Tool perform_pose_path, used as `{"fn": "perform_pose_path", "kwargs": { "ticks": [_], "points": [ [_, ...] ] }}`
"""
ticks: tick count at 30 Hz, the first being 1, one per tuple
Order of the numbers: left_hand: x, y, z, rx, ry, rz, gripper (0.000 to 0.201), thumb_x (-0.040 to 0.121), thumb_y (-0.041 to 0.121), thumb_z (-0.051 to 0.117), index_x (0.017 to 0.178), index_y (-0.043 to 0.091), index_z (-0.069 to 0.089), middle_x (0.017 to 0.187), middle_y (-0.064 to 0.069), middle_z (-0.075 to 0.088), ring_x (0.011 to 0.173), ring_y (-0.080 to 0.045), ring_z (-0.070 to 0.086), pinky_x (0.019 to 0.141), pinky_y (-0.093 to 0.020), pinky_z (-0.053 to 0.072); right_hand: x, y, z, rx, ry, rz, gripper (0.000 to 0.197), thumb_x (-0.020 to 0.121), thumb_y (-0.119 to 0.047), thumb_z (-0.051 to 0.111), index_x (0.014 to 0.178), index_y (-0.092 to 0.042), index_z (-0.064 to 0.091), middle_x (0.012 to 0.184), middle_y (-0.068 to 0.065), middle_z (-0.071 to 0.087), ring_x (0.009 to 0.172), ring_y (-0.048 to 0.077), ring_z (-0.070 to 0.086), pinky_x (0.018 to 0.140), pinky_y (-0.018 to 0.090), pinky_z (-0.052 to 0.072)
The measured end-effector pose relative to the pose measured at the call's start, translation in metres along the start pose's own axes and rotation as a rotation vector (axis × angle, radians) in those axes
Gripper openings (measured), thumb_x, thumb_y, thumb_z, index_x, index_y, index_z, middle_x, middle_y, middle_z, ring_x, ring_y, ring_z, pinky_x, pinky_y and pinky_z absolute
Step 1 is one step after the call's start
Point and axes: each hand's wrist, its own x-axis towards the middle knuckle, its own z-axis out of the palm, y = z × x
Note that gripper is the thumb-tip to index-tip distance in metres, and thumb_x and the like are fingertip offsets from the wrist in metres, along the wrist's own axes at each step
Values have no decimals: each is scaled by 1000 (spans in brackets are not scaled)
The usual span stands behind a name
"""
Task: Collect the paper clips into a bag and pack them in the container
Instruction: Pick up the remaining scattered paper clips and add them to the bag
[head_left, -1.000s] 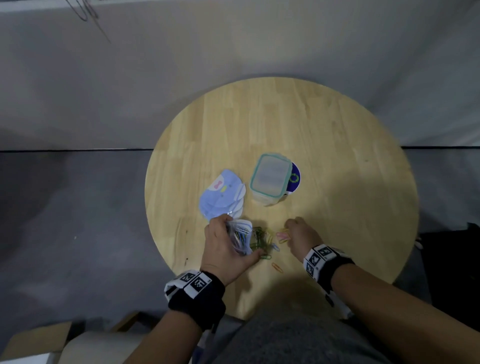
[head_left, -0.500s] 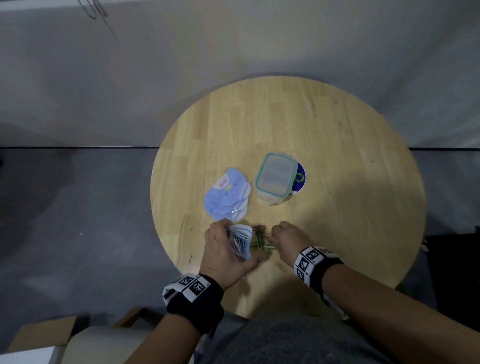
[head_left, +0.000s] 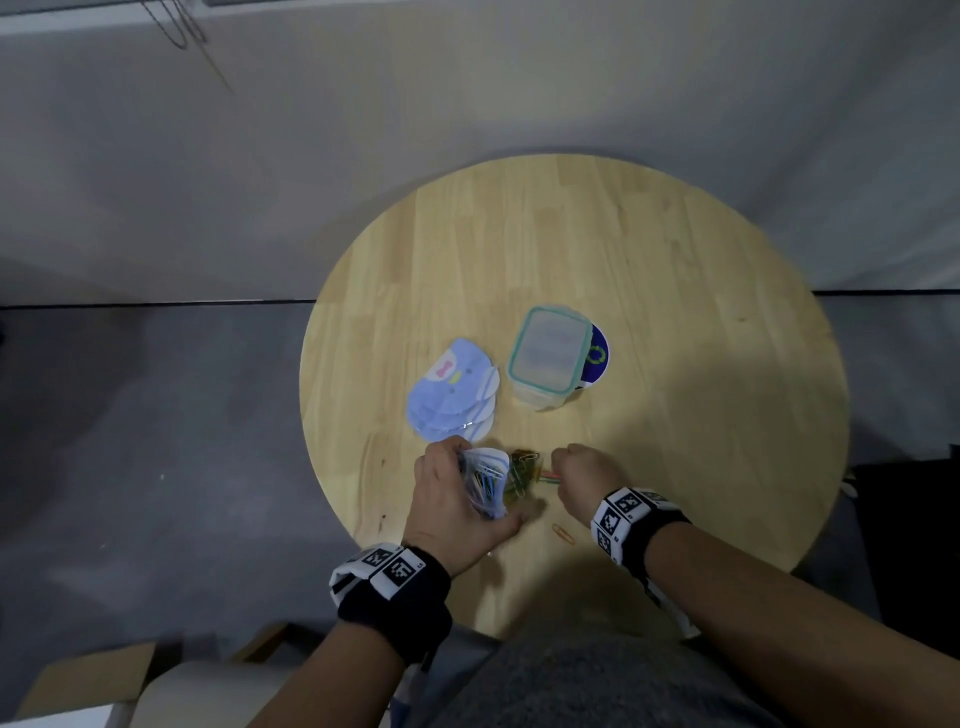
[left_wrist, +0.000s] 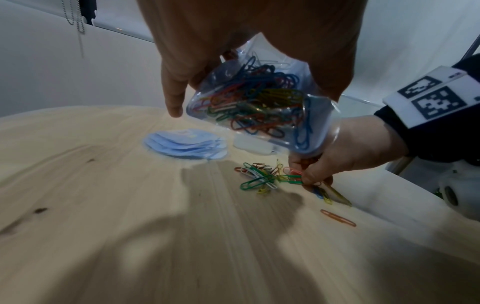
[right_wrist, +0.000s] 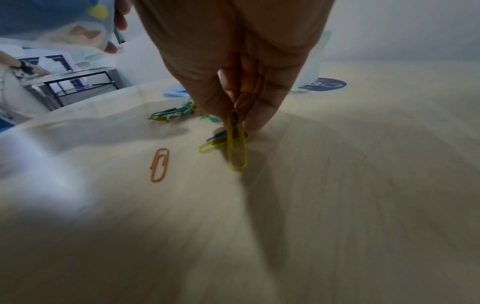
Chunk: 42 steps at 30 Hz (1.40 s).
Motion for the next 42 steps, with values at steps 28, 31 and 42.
{"fn": "perform_pose_path", "kwargs": {
  "ticks": [28, 31, 42],
  "points": [
    [30, 59, 26, 75, 36, 93, 85, 44, 64, 66, 109, 19, 34, 95, -3, 46, 88, -27, 46, 72, -41, 44, -31, -38, -131, 298, 115, -30, 16, 74, -11, 63, 84, -2, 72, 85, 13, 74, 83, 27, 67, 75, 35, 57],
    [31, 62, 27, 16, 67, 82, 83, 45, 59, 67, 109, 16, 37, 95, -4, 45, 88, -27, 46, 72, -41, 45, -37, -40, -130, 358, 135, -55, 15, 70, -14, 72, 84, -7, 73, 87, 9, 73, 84, 24, 65, 75, 30, 53],
    [31, 31, 12, 60, 51, -63, 92, 44, 46, 86, 115, 7, 42, 106, -8, 45, 101, -29, 46, 84, -39, 44, -32, 30, -63, 414, 14, 156, 40, 70, -19, 77, 104, -16, 58, 98, 3, 57, 89, 22, 57, 78, 29, 45]
  ]
}}
